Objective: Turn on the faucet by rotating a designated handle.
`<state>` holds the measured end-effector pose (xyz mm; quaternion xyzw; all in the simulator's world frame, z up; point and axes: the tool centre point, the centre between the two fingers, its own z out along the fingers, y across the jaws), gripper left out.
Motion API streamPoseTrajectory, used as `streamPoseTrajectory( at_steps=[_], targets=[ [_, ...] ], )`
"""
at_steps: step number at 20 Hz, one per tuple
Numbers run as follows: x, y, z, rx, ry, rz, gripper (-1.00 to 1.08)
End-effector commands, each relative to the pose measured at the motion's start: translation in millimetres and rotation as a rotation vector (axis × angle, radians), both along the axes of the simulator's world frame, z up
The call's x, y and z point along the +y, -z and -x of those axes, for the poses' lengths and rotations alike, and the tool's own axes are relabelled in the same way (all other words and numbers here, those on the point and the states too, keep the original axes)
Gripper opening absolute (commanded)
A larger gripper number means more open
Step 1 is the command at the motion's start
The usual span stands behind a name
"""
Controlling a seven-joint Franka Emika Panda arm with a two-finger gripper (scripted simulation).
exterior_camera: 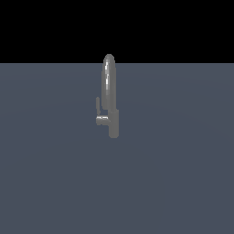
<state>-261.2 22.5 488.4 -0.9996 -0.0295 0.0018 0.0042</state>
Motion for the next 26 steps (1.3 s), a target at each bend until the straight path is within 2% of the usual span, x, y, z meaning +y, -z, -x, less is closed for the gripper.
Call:
streamPoseTrajectory(
  at_steps=[1,10,16,21,26],
  targets=[
    [0,0,0,0.000,0.000,0.000,-1.00],
    [-6,-7,-9,-0.015,0.015,-0.025,-1.00],
    [-5,-9,-9,-0.022,0.023,-0.022,-1.00],
    [0,-21,-8,-0.059,0.068,-0.016,-1.00],
    [8,-40,-7,-0.121,0.144,-0.003,-1.00]
  ],
)
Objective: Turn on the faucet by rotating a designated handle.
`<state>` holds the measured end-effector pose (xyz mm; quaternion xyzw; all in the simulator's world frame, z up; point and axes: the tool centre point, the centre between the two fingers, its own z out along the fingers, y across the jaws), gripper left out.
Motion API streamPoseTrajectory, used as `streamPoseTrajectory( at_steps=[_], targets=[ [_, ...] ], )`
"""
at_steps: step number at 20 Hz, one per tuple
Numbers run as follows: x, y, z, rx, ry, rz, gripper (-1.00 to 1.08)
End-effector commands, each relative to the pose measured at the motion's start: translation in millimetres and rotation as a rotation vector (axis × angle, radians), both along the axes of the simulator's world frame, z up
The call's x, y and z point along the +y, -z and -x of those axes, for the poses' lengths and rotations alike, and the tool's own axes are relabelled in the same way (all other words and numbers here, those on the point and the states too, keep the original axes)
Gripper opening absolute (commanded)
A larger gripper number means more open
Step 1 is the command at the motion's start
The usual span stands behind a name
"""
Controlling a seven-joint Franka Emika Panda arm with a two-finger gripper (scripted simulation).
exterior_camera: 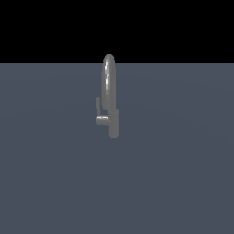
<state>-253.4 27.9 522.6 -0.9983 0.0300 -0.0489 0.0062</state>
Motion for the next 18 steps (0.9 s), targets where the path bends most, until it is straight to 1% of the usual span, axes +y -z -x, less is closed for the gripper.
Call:
streamPoseTrajectory(
  at_steps=[1,5,11,18],
  targets=[
    [6,-11,1,-0.035,0.044,0.007,-1.00],
    [19,-31,2,-0.104,0.132,0.025,-1.00],
    [48,-59,1,-0.220,0.283,0.060,-1.00],
    [88,-75,-9,-0.339,0.448,0.110,-1.00]
  ],
)
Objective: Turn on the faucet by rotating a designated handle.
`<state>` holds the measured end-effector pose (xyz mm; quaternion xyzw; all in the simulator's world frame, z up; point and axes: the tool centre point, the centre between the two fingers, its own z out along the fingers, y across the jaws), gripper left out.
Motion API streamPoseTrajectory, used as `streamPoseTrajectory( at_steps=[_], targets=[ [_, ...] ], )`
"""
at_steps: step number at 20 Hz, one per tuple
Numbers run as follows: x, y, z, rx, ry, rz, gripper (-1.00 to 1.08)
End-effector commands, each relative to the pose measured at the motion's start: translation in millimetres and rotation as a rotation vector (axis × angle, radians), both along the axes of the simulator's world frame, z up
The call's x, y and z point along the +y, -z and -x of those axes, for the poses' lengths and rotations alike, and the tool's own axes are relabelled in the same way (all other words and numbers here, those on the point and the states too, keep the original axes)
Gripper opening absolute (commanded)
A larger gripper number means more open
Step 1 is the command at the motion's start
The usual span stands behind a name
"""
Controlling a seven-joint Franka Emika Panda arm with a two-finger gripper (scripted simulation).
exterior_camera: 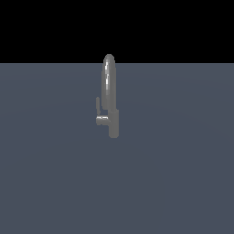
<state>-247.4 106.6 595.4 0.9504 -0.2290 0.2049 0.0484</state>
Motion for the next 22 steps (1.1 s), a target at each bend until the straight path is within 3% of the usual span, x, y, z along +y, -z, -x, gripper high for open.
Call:
streamPoseTrajectory(
  at_steps=[1,11,22],
  targets=[
    [15,-3,-5,-0.040,0.059,0.017,-1.00],
    [72,16,-46,-0.164,0.280,0.095,-1.00],
    [106,91,-123,-0.237,0.513,0.184,-1.00]
  ],
)
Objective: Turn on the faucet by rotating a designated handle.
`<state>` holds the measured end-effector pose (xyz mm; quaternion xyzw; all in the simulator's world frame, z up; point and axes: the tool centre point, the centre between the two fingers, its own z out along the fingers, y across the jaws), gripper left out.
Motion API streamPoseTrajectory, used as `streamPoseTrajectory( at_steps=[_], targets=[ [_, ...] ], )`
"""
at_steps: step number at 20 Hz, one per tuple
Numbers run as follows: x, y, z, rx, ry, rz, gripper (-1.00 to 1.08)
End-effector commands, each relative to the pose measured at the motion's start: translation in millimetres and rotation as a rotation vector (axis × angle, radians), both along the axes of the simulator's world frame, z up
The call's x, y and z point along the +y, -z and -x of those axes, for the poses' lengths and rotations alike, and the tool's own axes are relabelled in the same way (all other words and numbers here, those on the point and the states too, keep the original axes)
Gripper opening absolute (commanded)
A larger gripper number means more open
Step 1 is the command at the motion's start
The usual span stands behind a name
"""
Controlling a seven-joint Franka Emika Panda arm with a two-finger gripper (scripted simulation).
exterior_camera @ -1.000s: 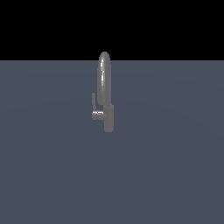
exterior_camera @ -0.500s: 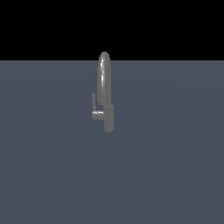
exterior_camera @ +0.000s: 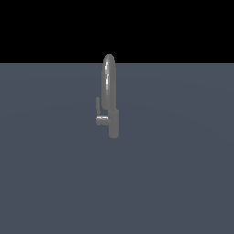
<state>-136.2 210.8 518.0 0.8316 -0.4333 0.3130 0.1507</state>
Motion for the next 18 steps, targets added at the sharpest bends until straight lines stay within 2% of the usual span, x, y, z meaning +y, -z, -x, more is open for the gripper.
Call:
streamPoseTrajectory(
  at_steps=[1,9,18],
  targets=[
    [3,23,-20,-0.011,0.055,0.015,-1.00],
    [-13,115,-85,-0.021,0.235,0.057,-1.00],
    [-71,241,-141,0.001,0.454,0.085,-1.00]
  ],
)
